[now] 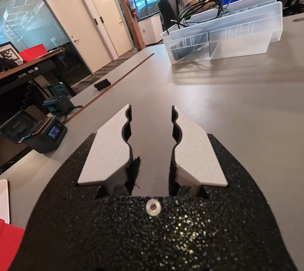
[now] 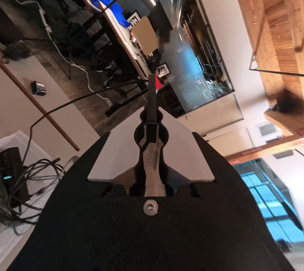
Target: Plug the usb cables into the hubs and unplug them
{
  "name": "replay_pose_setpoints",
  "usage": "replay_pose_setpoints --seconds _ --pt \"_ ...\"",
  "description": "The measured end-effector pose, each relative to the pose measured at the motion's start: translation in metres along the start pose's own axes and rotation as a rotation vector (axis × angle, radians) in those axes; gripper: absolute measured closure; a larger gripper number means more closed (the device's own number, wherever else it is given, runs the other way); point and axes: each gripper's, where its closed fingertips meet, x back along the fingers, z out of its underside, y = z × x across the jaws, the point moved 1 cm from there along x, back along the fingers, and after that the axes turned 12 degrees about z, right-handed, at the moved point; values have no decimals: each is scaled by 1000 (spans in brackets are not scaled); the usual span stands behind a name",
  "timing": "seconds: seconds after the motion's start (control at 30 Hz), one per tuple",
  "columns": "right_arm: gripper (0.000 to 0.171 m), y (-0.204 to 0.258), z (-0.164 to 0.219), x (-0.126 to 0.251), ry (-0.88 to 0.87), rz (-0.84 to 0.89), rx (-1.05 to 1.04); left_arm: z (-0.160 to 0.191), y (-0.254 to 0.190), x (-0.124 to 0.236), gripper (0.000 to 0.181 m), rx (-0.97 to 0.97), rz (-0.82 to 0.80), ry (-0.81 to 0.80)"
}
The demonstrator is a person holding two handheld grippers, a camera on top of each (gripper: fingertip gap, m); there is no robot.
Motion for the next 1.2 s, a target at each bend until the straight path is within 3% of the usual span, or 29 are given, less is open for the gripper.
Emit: replay_pose_setpoints --seconds 0.33,0.63,0.8,1.03,1.2 --pt "163 73 36 -8 -74 -139 -172 0 -1 -1 135 1 5 1" --pt "163 137 114 -1 120 -253 -147 0 -2 -2 135 -9 13 5" --pt "163 184 162 0 295 -347 4 1 -4 -3 135 -20 15 14" --pt "163 271 211 2 523 -623 463 2 -4 -3 135 -25 18 21" --pt "163 310 212 -11 602 -773 440 4 -7 -5 135 -42 26 35"
